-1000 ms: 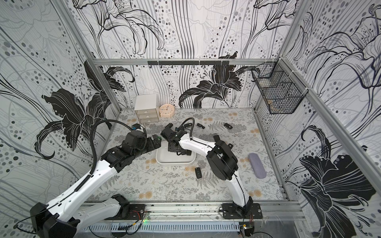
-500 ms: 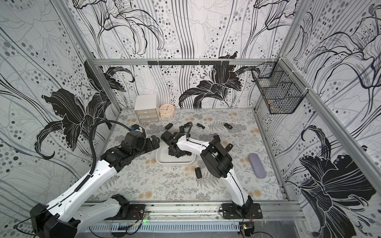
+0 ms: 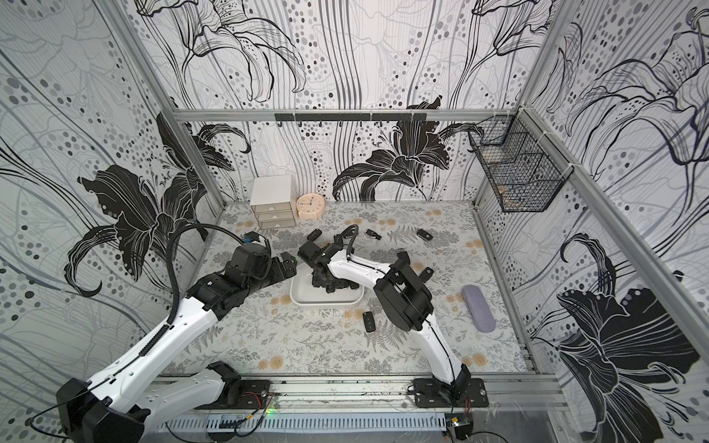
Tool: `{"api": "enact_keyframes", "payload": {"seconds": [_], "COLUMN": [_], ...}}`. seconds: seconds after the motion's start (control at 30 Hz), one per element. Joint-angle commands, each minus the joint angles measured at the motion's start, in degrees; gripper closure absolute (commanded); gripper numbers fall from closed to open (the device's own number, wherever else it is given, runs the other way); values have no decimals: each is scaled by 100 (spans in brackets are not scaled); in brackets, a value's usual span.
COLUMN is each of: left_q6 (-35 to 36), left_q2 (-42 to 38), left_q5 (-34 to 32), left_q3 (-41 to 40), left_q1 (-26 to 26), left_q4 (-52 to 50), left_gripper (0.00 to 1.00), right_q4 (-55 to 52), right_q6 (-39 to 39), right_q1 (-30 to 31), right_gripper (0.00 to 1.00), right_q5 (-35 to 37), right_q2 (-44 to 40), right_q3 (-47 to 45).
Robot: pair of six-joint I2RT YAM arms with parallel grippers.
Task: Place the car key into the storage box
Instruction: Place the car key in the storage box, then pick up the car key from the center of the board.
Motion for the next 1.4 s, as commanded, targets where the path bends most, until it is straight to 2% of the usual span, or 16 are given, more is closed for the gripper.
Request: {"api": "enact_keyframes", "payload": {"seconds": [0.0, 0.17, 0.3, 0.43, 0.53, 0.63, 0.9, 1.03, 1.23, 1.27, 1.37], "left_q6": [86, 90, 81, -114, -10, 149, 309, 494, 576, 572, 553], "left_q2": [17, 107, 228, 407, 541, 682, 1658, 1911, 2110, 2120, 2177], "left_q5": [37, 88, 157, 164, 323, 692, 1958, 2348, 2541, 2536, 2543], "left_q3": [-5, 21, 43, 98, 116, 124, 616, 768, 844, 851, 926], "left_q1": [40, 55, 60, 66, 66, 67, 53, -22, -75, -69, -81], "left_q4": [88, 152, 271, 360, 581, 867, 994, 1002, 907, 922, 942], "left_gripper": [1, 1, 1, 1, 1, 1, 0, 0, 0, 0, 1], "right_q4": [-217, -210, -136, -80, 28, 129, 234, 303, 573, 615, 727], "right_q6": [2, -36, -139, -204, -209, -251, -440, -579, -719, -740, -791], "right_q1": [-7, -5, -12, -46, -111, -147, -226, -230, -220, -226, -214], "right_gripper": [42, 41, 34, 20, 10, 0, 0, 0, 4, 8, 12], "right_q5": [151, 239, 382, 590, 631, 734, 742, 619, 188, 102, -164], "right_q2": [-121, -501, -921, -1353, -1710, -2110, -3128, -3716, -4440, -4518, -4646], "right_q3": [111, -43, -353, -738, -1145, -1585, -2699, -3273, -4218, -4349, -4684]}}
